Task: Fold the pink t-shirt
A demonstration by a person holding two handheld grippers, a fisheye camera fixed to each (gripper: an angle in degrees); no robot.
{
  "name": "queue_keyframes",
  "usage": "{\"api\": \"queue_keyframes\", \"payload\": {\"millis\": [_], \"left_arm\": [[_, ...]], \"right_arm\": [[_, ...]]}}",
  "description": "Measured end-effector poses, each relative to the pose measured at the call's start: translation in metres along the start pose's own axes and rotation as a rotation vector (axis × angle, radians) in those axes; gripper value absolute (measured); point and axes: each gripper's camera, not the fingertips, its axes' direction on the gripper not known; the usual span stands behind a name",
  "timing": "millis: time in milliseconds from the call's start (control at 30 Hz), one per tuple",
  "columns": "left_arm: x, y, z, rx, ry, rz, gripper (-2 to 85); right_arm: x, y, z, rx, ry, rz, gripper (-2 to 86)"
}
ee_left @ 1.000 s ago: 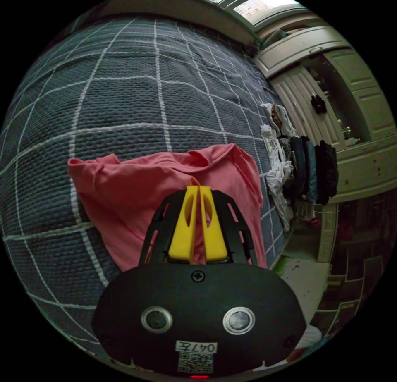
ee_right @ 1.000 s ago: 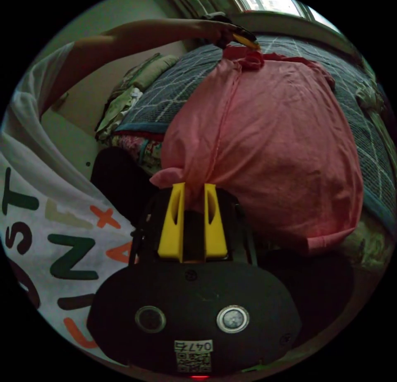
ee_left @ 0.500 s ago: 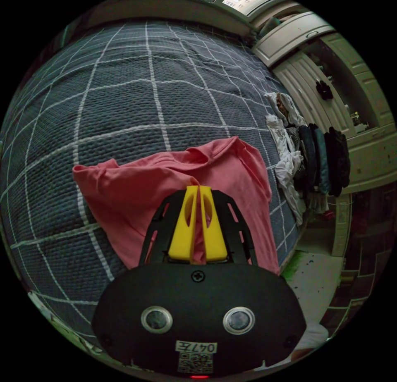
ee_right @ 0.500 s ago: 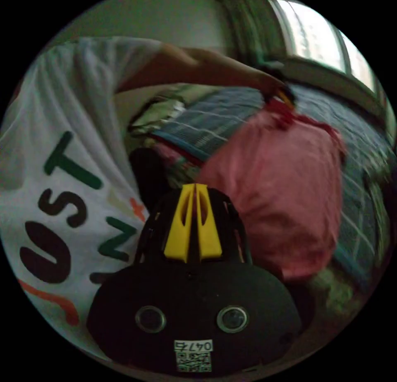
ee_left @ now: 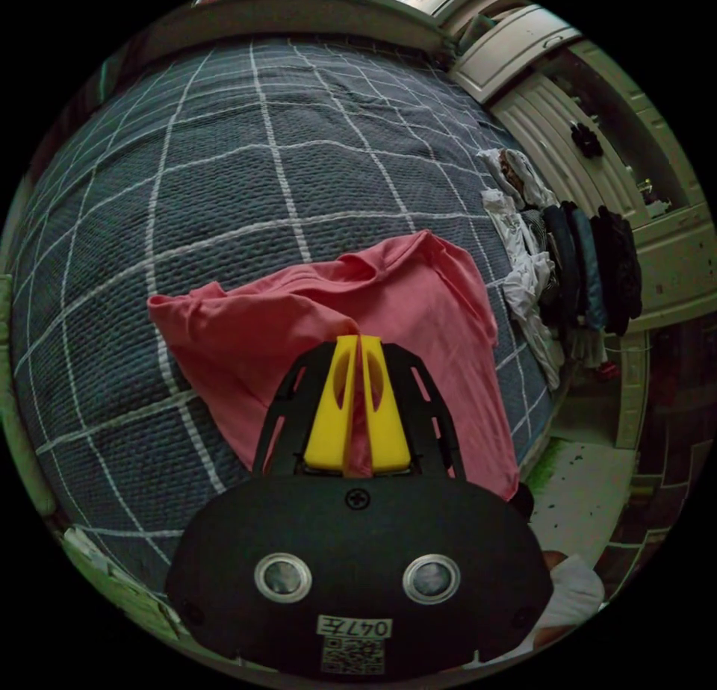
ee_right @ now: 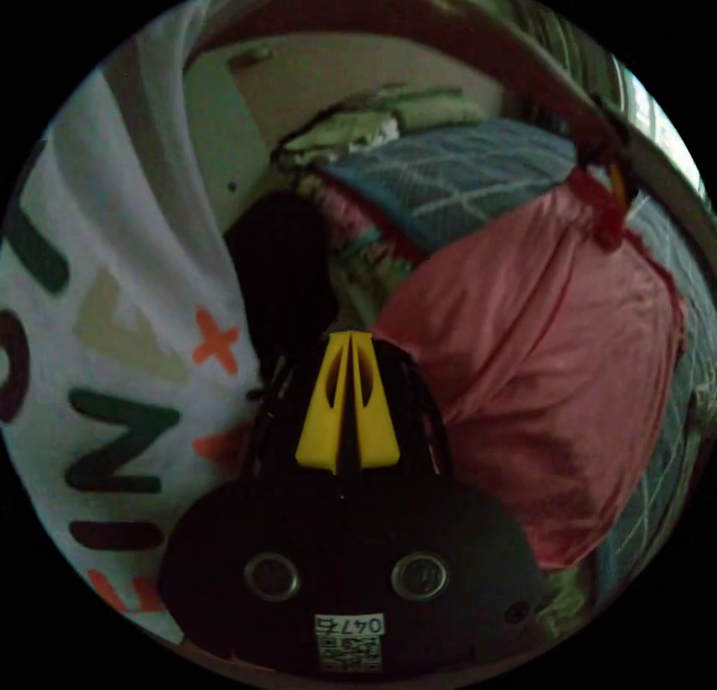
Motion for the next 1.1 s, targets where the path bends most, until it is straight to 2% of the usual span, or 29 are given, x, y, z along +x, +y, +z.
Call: {"api": "queue_keyframes", "payload": {"millis": [33,100,233,333,433,467,500,567,667,700,800,867,933,967,1100], "left_arm": [[0.001,0.000,0.000,-0.003,-0.004,-0.001,-1.0],[0.003,0.001,0.000,-0.005,0.000,-0.012,-1.0],[0.006,0.001,-0.002,-0.002,0.019,-0.014,-1.0],[0.014,0.002,-0.003,-0.028,-0.024,0.035,-1.0],[0.029,0.007,-0.001,-0.097,-0.197,0.124,-0.9],[0.035,0.009,-0.002,-0.119,-0.267,0.164,-0.8],[0.039,0.010,-0.004,-0.129,-0.314,0.200,-0.7],[0.044,0.010,-0.010,-0.124,-0.332,0.226,-0.7],[0.044,0.006,-0.020,-0.097,-0.262,0.209,-0.6],[0.043,0.004,-0.024,-0.089,-0.230,0.198,-0.6],[0.036,0.003,-0.038,-0.031,-0.222,0.169,-0.4],[0.030,0.005,-0.048,0.008,-0.179,0.162,-0.2],[0.022,0.009,-0.059,0.053,-0.140,0.145,0.1],[0.014,0.012,-0.066,0.072,-0.143,0.123,0.5],[-0.014,0.017,-0.076,0.028,-0.206,0.098,3.7]], "right_arm": [[0.007,-0.015,0.004,0.025,0.045,-0.012,-0.5],[0.015,-0.030,0.034,-0.085,0.064,-0.040,-0.5],[0.010,-0.002,0.095,-0.387,-0.034,-0.124,-0.5],[0.022,-0.013,0.077,-0.279,-0.043,-0.104,-0.5],[0.043,-0.054,0.061,-0.073,-0.012,-0.116,-0.5],[0.053,-0.066,0.069,-0.068,-0.014,-0.103,-0.5],[0.058,-0.071,0.078,-0.097,-0.018,-0.100,-0.5],[0.071,-0.067,0.124,-0.285,-0.054,-0.110,-0.5],[0.079,-0.043,0.151,-0.483,-0.149,-0.130,-0.4],[0.081,-0.041,0.146,-0.469,-0.151,-0.134,-0.3],[0.118,-0.055,0.092,-0.234,-0.099,-0.098,0.3],[0.178,-0.079,0.050,-0.026,0.068,-0.035,1.4],[0.234,-0.098,0.032,0.071,0.227,0.005,1.9],[0.272,-0.113,0.026,0.099,0.313,0.028,2.1],[0.383,-0.165,0.033,0.084,0.390,0.053,2.6]]}}
